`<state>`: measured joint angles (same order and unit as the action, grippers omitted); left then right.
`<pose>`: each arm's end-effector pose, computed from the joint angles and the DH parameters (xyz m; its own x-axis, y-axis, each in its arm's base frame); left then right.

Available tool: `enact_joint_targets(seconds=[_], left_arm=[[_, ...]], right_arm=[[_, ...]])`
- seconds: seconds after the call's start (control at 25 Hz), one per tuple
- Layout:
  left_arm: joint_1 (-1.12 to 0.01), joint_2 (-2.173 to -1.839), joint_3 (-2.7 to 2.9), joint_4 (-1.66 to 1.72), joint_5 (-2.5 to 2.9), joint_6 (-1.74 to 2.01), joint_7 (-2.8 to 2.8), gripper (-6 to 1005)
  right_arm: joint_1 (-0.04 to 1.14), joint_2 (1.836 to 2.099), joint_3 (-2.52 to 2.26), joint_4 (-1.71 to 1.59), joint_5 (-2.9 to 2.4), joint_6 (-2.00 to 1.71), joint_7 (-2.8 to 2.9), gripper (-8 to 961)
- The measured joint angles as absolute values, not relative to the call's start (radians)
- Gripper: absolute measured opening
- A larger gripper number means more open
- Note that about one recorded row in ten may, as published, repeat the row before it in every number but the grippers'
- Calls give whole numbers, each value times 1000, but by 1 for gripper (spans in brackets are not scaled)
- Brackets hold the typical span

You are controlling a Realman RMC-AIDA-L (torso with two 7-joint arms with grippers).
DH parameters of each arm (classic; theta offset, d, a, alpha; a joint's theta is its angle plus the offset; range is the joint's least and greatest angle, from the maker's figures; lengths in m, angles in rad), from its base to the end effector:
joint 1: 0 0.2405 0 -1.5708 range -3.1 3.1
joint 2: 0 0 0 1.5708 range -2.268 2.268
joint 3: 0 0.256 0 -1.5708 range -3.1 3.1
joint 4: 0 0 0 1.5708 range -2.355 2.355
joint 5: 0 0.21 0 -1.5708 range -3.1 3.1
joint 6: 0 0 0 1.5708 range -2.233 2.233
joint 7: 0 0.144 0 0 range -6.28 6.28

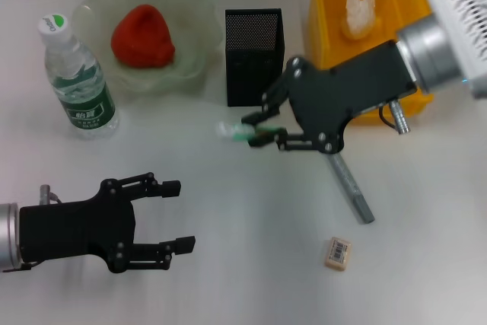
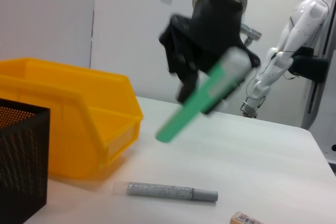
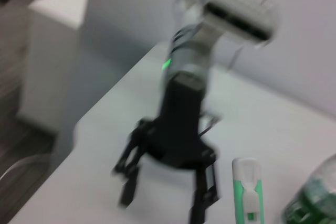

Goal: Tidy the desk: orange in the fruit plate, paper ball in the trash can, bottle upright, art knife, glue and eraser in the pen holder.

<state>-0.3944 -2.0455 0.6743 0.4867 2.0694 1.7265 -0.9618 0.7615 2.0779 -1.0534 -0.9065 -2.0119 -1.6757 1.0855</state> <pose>-0.3046 0.2512 -0.0170 0.8435 0.1921 0.5016 0.2704 -0.9588 -0.0876 0.1354 0.3566 -0.0139 0.8654 0.4282 -0.2602 0.4256 -0.9023 -0.0692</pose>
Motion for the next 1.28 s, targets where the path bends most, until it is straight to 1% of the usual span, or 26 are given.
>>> enact_joint_targets(seconds=[0.24,0.4,0.6,0.68,0.84,1.04,1.28], left_arm=[[-407,-2048,677,483,2071,1719,-963,843],[-408,-2058,672,488,2070,1719,-961,843],[-413,-2062,664,483,2068,1719,-962,843],[-416,-2067,640,468,2054,1718,-960,843],[-417,-2068,631,439,2021,1713,-953,843],[-391,-2067,629,365,1893,1683,-878,843],[-361,-2067,627,338,1796,1666,-867,843]], right_arm=[[749,2077,-901,-754,-1951,-1674,1007,167],[739,2077,-805,-594,-1857,-1654,915,167],[737,2077,-799,-501,-1784,-1589,903,167],[736,2077,-799,-491,-1764,-1584,903,167],[727,2078,-798,-455,-1667,-1539,913,168],[729,2080,-800,-417,-1556,-1473,919,168],[765,2083,-807,-375,-1469,-1353,965,168]])
